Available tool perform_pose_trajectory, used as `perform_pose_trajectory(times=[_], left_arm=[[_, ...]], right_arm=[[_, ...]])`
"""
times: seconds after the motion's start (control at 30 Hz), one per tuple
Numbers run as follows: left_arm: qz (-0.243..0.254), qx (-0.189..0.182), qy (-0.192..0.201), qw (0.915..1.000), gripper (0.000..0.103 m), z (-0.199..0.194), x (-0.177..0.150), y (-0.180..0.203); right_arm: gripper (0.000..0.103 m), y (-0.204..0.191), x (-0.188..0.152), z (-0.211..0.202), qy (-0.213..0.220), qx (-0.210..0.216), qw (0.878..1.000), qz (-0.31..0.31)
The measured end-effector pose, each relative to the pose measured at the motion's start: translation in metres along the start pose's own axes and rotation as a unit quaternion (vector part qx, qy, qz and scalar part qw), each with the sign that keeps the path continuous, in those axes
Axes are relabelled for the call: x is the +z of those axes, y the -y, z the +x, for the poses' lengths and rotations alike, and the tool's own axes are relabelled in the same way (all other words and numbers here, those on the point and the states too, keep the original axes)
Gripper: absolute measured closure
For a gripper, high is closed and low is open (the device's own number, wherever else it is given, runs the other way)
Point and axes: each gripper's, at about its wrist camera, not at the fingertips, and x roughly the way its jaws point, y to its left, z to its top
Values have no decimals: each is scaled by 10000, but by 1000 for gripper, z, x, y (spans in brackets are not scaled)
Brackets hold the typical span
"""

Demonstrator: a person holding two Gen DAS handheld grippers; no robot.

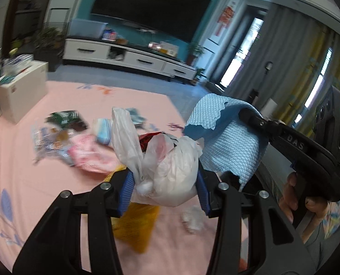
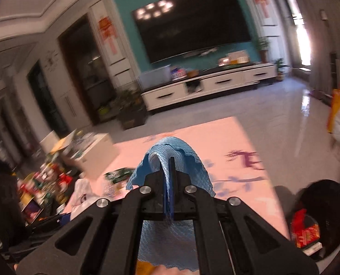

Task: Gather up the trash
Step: 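Carry both items over the black bin and open both tools to drop them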

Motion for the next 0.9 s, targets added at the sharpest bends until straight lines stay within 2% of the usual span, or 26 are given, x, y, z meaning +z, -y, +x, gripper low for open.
perform_pose_trajectory(times=[0.17,0.33,0.6,0.9], left_arm=[[325,-442,-237,9982,56,35,-7,54],[659,-866,-486,9929,56,71,-20,109],[1084,-1393,-1041,9788,56,138,-42,180],[1237,-1667,-1598,9651,56,203,-69,219]], right_arm=[[100,44,-1,-28,155,-663,9975,179],[100,91,-8,-49,253,-1098,9918,597],[100,169,-28,-67,212,-2073,9661,1524],[99,220,-53,-75,106,-2416,9435,2266]])
